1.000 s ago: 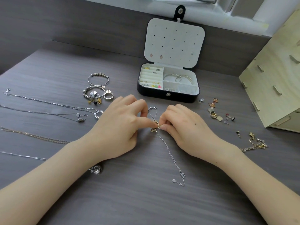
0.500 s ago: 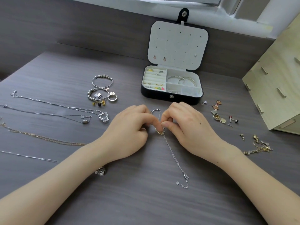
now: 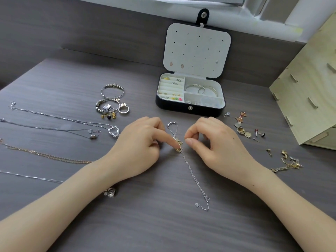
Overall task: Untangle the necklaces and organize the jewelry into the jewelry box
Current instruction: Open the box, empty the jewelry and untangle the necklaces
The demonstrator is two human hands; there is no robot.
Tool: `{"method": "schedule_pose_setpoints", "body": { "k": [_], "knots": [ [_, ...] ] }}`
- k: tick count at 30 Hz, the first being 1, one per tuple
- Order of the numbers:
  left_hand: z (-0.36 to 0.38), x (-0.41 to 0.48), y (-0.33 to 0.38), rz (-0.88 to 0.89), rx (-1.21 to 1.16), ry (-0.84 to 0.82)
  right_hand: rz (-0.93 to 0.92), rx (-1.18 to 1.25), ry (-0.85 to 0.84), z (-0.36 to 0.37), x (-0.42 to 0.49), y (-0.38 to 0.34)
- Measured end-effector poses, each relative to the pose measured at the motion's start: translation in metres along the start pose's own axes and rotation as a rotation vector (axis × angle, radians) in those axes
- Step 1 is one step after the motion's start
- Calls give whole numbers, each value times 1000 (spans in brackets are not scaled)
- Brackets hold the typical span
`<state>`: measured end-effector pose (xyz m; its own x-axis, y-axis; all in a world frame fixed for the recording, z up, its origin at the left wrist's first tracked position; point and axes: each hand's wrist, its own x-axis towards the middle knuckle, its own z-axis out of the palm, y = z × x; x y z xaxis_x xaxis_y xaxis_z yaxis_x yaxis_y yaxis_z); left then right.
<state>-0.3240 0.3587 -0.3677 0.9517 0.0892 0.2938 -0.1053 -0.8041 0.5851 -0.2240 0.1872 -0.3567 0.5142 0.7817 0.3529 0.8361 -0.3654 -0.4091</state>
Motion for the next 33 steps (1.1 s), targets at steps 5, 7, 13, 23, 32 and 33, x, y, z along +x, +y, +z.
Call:
{"method": "schedule_pose_setpoints", "body": {
  "k": [5,7,13,23,32,33],
  "knots": [
    [1,-1,-2,27,1,18,102,-36,-42,3,-2,-7],
    [0,-1,-1,26,-3,36,134,-38,-57,4,0,-10],
    [-1,-2,0,68,21,116,186,-40,-134,1,5,-16],
    [1,0,-3,217,275,93,180,-145,-208,-7,3,-23],
    [-5,0,0,277,440,63,240,-162,-207,-30,-12,-19],
    [-6,0,1,289,463,55,253,-151,-204,-33,-13,-18]
  ]
}}
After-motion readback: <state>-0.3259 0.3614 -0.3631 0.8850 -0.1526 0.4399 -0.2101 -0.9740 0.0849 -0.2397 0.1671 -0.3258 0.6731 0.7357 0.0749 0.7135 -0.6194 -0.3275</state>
